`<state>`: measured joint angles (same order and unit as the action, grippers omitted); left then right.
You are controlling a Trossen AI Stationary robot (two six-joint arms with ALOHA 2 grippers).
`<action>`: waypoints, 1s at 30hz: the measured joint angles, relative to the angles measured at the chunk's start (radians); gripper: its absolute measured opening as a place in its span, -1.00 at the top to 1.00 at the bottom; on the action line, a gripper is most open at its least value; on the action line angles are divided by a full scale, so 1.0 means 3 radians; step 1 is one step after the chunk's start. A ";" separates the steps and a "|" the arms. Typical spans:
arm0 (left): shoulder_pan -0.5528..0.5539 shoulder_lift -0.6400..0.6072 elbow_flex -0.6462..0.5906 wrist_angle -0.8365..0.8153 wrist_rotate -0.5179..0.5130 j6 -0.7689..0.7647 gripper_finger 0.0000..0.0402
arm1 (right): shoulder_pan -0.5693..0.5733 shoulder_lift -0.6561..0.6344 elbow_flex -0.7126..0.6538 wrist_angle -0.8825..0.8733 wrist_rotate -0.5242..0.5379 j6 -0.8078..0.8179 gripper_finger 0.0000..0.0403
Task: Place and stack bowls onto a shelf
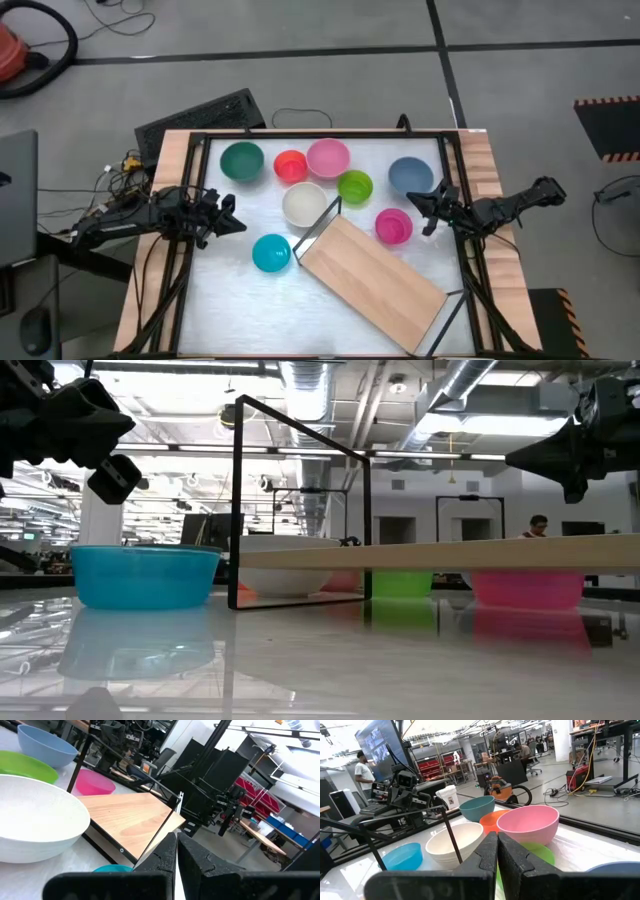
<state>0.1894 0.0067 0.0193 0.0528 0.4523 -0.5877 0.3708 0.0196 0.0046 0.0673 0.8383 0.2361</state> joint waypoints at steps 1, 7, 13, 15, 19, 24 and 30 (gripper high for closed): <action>0.0000 0.0000 0.0000 0.0001 0.0001 0.0000 1.00 | 0.0001 0.0000 0.0000 0.0000 -0.0001 0.0001 0.80; -0.0001 0.0000 0.0000 -0.0011 -0.0256 0.0001 1.00 | 0.0000 -0.0001 0.0000 -0.0001 0.0000 0.0001 0.80; 0.0000 0.0000 -0.0003 -0.0038 -0.0600 -0.0447 1.00 | 0.0000 0.0000 -0.0001 0.0000 -0.0001 0.0000 0.80; 0.0000 0.0000 -0.0003 -0.0042 -0.0604 -0.0506 1.00 | 0.0000 0.0000 0.0000 0.0000 0.0000 0.0001 0.80; 0.0000 0.0000 -0.0003 -0.0046 -0.0679 -0.0448 1.00 | 0.0000 0.0000 0.0000 -0.0001 0.0000 0.0001 0.80; 0.0000 0.0000 -0.0003 -0.0058 -0.0773 -0.0572 1.00 | -0.0001 0.0000 -0.0001 -0.0001 0.0000 0.0000 0.80; 0.0000 0.0000 -0.0003 -0.0059 -0.1260 -0.0803 1.00 | -0.0001 0.0000 -0.0001 0.0000 0.0003 -0.0001 0.80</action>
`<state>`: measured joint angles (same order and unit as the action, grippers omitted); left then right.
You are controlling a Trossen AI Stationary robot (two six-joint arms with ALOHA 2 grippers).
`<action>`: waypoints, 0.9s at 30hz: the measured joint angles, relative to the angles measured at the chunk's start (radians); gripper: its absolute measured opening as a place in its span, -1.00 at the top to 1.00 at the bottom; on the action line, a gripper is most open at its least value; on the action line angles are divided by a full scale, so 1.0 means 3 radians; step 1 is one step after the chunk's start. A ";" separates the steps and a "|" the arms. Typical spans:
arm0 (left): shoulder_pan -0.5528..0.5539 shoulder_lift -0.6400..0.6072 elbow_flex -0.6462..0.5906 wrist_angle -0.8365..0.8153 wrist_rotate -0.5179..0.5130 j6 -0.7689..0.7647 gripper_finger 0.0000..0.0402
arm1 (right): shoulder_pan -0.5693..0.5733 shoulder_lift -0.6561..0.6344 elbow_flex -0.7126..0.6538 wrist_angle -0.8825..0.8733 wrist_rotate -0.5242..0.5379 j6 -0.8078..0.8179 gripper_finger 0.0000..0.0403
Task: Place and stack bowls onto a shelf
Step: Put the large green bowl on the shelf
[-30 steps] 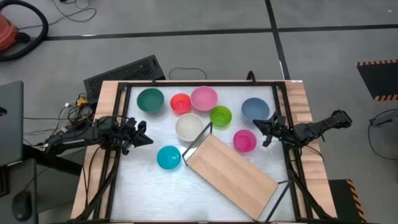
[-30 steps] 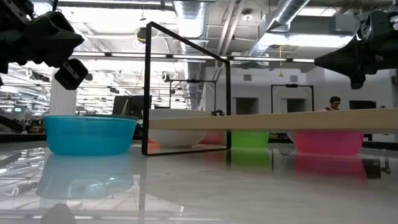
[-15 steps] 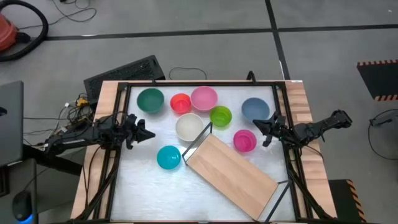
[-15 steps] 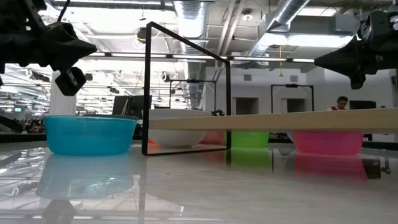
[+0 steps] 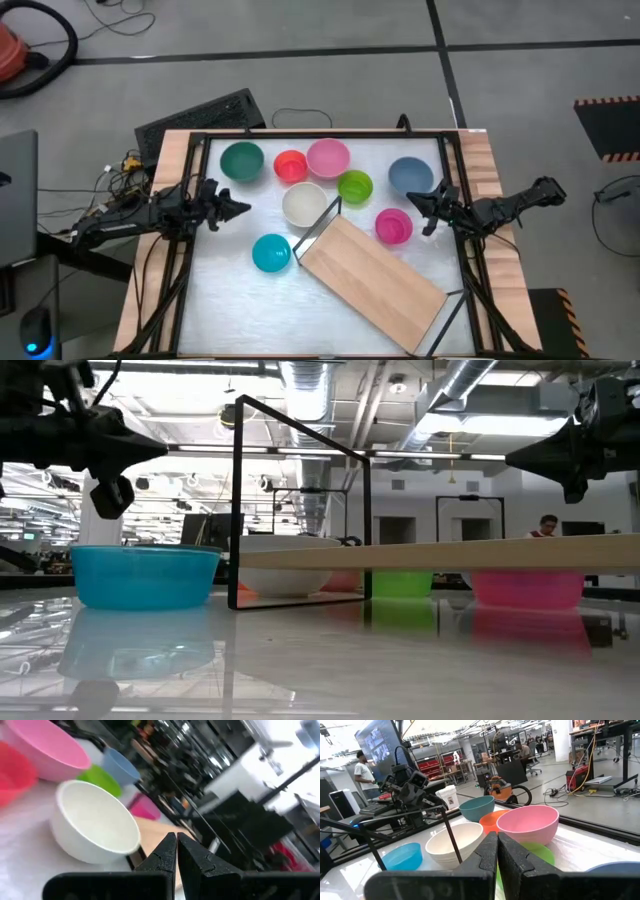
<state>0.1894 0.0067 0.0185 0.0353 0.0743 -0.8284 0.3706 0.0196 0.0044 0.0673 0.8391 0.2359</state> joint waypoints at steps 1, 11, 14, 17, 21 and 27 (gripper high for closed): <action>0.0000 0.0000 0.0000 0.0024 -0.0096 -0.0092 1.00 | 0.0000 -0.0001 0.0001 0.0000 -0.0001 0.0000 0.80; 0.0000 0.0000 0.0000 0.0341 -0.0966 -0.0780 1.00 | -0.0001 0.0000 0.0000 0.0083 -0.0003 0.0337 0.80; 0.0000 0.0000 0.0000 0.0533 -0.1186 -0.0817 1.00 | -0.0001 0.0000 0.0006 0.0157 -0.0004 0.0352 0.80; 0.0000 0.0000 0.0000 0.0733 -0.1468 -0.0740 1.00 | -0.0001 0.0000 0.0022 0.0125 -0.0001 0.0357 0.80; 0.0001 -0.0001 0.0000 0.1046 -0.1813 -0.0578 1.00 | -0.0001 -0.0001 0.0038 0.0297 -0.0001 0.0617 0.80; 0.0000 -0.0001 0.0000 0.1636 -0.1673 -0.0158 0.81 | -0.0058 -0.0001 0.0046 0.0892 0.0039 0.0398 0.80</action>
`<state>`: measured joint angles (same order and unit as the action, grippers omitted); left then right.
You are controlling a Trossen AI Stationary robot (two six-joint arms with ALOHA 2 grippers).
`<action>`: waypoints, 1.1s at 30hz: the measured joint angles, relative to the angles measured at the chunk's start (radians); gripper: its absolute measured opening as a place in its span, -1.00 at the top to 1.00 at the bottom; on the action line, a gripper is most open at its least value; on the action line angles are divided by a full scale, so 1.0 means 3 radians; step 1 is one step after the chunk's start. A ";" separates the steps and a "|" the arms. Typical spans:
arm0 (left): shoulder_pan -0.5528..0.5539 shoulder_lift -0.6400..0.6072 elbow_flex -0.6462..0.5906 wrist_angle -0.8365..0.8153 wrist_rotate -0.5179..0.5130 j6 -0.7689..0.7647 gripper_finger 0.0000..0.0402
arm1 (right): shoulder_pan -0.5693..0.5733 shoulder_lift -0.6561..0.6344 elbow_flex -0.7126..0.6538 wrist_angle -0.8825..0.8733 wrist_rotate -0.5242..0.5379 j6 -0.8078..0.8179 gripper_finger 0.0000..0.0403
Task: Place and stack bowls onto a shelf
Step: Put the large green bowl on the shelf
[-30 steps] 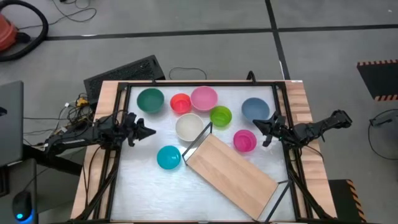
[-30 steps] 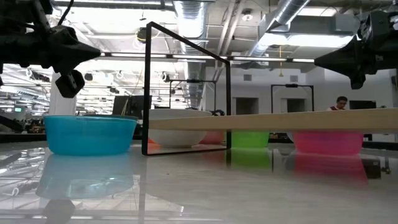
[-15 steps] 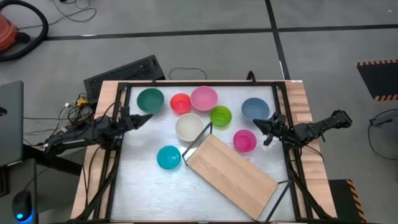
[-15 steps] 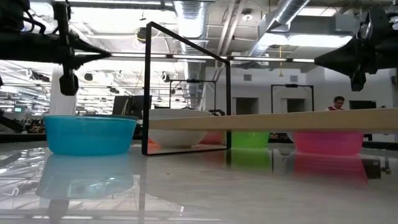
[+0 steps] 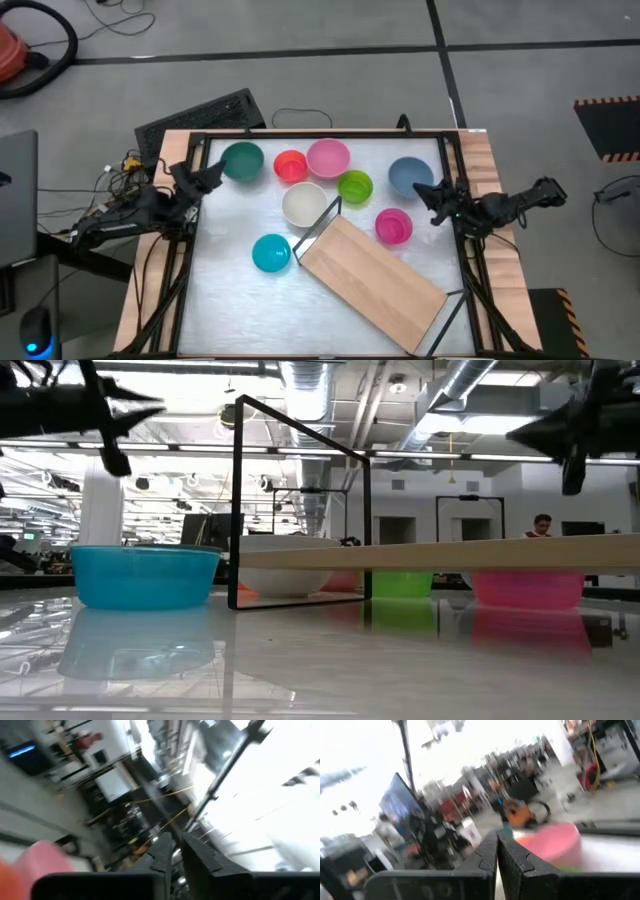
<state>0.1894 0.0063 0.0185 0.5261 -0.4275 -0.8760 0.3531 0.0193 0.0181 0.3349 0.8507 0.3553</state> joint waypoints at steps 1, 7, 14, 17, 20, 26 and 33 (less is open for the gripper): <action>0.0000 0.0000 0.0000 0.0101 0.0005 0.0045 0.75 | -0.0010 -0.0001 0.0006 0.0148 -0.0002 -0.0084 0.80; 0.0000 0.0140 0.0348 0.0199 0.0150 0.0267 0.43 | -0.0029 -0.0001 0.0040 0.1172 -0.0201 -0.0834 0.80; 0.0000 0.1147 0.1523 -0.0651 0.0307 0.0498 0.27 | -0.0022 0.0008 0.0788 0.0544 -0.0194 -0.1393 0.80; 0.0024 0.1728 0.2222 -0.1669 0.0300 0.0506 0.27 | -0.0022 0.0092 0.1322 -0.0298 0.0007 -0.1403 0.80; 0.0085 0.2306 0.2995 -0.2986 0.0319 0.0581 0.27 | -0.0023 0.0273 0.1852 -0.1116 0.0208 -0.1288 0.80; 0.0262 0.3436 0.4223 -0.5180 0.0341 0.1116 0.27 | -0.0024 0.0758 0.2639 -0.2387 0.0376 -0.0980 0.80; 0.0464 0.4272 0.4536 -0.6074 0.0502 0.2125 0.27 | -0.0023 0.1156 0.2870 -0.2762 0.0279 -0.0916 0.57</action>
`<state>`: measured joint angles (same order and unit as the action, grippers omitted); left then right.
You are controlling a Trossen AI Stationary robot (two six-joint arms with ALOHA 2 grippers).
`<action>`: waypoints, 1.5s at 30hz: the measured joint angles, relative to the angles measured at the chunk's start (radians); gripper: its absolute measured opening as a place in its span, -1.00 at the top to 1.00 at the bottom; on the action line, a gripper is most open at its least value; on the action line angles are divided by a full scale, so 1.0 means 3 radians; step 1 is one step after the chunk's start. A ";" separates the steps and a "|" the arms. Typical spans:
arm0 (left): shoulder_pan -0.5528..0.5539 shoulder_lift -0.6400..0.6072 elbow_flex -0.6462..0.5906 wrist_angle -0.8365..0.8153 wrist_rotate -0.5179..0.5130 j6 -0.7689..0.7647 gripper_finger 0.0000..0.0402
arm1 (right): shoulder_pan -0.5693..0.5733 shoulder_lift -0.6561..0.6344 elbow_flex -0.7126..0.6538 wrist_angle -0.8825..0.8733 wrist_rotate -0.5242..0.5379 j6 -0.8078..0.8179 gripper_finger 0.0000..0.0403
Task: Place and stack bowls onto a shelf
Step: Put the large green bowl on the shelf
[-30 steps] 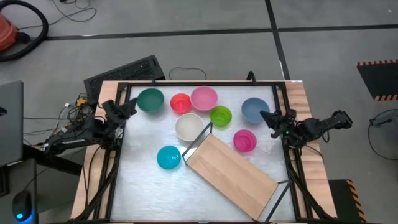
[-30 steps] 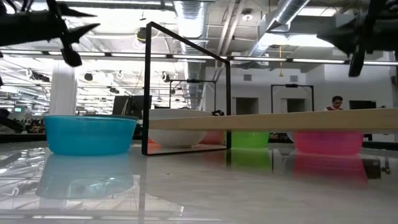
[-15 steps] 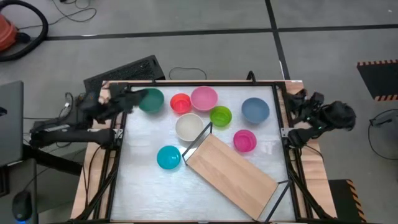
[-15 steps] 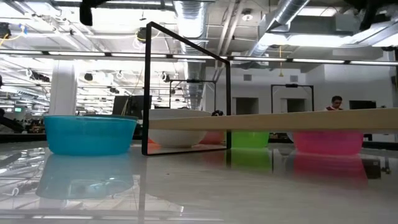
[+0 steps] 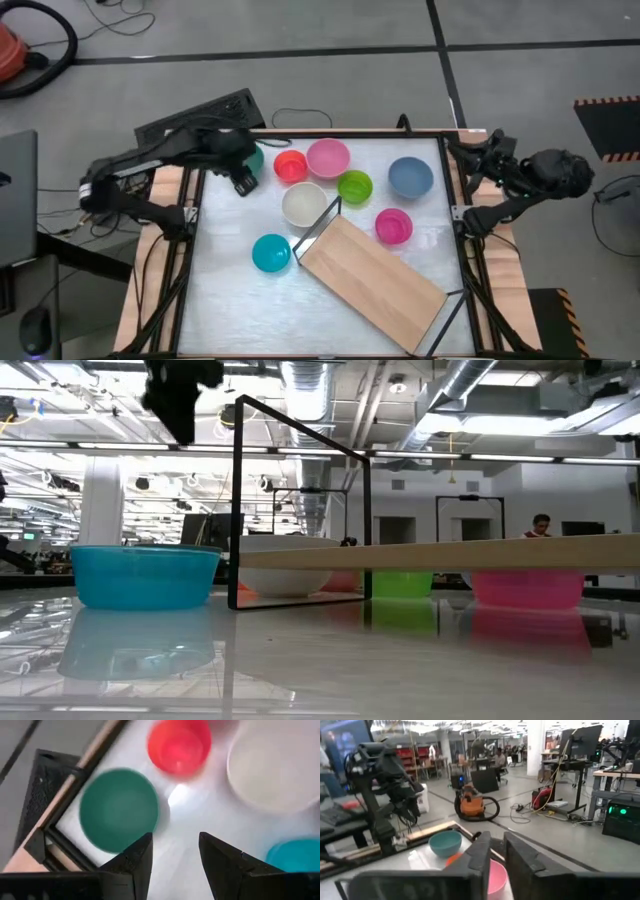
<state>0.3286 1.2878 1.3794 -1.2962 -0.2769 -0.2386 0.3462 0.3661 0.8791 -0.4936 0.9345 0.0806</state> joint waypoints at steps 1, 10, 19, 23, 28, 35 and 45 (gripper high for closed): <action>0.0021 0.0065 -0.0038 0.0026 0.0035 0.0114 0.27 | 0.0000 0.0034 0.0000 -0.0011 -0.0013 0.0009 0.51; 0.0384 0.0289 -0.0704 0.0466 0.0388 0.0768 0.27 | 0.0000 0.0241 0.0000 -0.0319 -0.0070 0.0471 -0.05; 0.0779 0.0285 -0.1406 0.1029 0.0696 0.1256 0.27 | 0.0000 0.0267 0.0000 -0.0380 -0.0068 0.0553 -0.12; 0.0869 0.0289 -0.1431 0.1061 0.0663 0.1256 0.27 | 0.0000 0.0267 0.0000 -0.0378 -0.0068 0.0606 -0.10; 0.0943 0.0309 -0.1431 0.1179 0.0482 0.1377 0.27 | 0.0000 0.0267 0.0000 -0.0378 -0.0066 0.0613 -0.10; 0.1112 0.0604 -0.1431 0.1336 0.0443 0.1434 0.37 | 0.0000 0.0265 0.0000 -0.0437 -0.0065 0.0613 -0.10; 0.1114 0.0956 -0.1431 0.1297 0.0168 0.1317 0.96 | -0.0004 0.0265 0.0000 -0.0457 -0.0042 0.0720 -0.09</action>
<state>0.6628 1.5747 0.9501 -0.9072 -0.2265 0.1565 0.3450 0.4458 0.8791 -0.6307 0.9218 0.2966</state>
